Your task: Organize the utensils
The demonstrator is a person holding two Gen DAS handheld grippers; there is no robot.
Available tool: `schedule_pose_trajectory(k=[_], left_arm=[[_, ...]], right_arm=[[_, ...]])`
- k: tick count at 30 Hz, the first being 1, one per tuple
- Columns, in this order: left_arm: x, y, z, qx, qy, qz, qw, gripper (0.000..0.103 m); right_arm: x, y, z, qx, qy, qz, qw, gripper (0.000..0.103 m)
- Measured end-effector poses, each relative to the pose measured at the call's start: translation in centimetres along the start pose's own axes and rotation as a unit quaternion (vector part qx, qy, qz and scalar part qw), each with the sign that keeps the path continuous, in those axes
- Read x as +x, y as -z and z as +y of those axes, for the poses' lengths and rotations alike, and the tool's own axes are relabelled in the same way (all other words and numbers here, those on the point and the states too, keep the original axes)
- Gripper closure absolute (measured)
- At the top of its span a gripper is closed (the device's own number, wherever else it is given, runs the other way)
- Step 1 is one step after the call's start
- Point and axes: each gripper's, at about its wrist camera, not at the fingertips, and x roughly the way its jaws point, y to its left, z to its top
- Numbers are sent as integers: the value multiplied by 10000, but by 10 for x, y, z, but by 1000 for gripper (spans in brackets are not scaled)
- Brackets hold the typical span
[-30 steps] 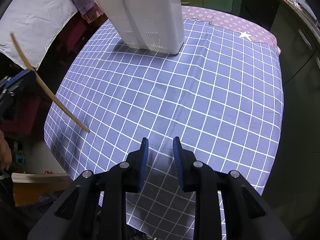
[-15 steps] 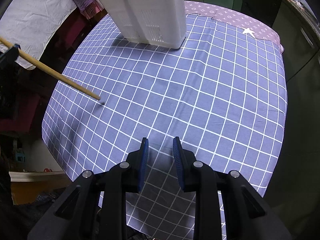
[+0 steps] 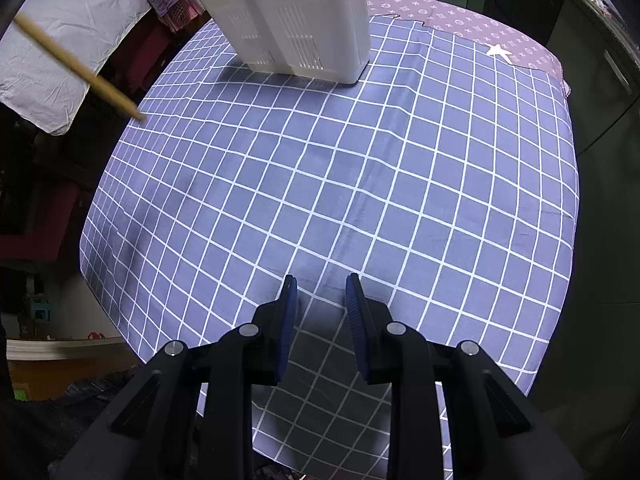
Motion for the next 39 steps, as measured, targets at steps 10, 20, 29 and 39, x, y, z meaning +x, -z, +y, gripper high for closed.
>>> schedule_pose_trajectory(k=[10, 20, 29, 39], left_arm=[[-12, -92, 8, -29, -125, -468, 9988, 96], [64, -107, 23, -130, -483, -142, 9986, 96], [134, -61, 50, -406, -443, 632, 9962, 78], [35, -20, 34, -118, -540, -818, 9951, 6]], right_arm=[[6, 2, -10, 91, -49, 90, 9999, 77], [10, 9, -14, 176, -127, 140, 9997, 77], [14, 11, -13, 269, -96, 189, 9994, 73], [-16, 19, 0, 334, -28, -441, 9985, 65]])
